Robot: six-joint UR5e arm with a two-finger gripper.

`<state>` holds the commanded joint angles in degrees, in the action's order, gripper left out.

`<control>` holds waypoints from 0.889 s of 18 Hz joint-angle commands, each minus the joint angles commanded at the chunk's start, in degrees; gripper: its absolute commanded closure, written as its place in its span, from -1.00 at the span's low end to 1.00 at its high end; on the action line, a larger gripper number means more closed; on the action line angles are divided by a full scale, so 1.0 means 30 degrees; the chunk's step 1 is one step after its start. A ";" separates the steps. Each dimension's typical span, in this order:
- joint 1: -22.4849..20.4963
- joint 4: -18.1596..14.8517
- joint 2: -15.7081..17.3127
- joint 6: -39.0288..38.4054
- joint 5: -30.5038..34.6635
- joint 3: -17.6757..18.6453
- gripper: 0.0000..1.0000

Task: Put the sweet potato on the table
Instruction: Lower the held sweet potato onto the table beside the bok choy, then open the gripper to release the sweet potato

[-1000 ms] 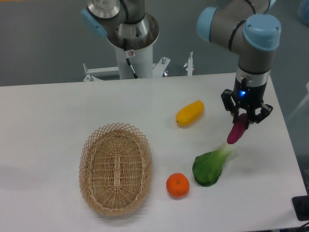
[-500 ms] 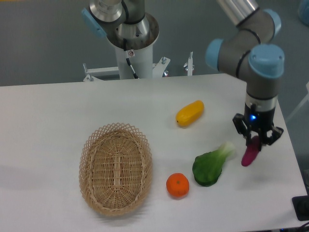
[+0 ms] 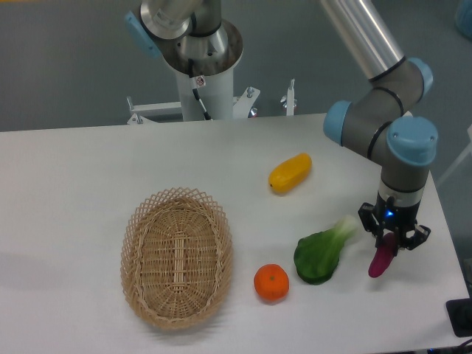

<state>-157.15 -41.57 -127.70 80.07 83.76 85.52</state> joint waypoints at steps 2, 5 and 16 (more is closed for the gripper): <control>0.0291 0.0001 -0.0440 0.0001 0.0029 -0.0381 0.13; 0.0556 0.0059 -0.0734 -0.0028 0.0029 -0.0587 0.07; 0.0470 0.0030 -0.0063 -0.0204 0.0000 -0.0763 -1.00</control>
<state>-155.74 -41.48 -127.89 79.45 83.76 83.23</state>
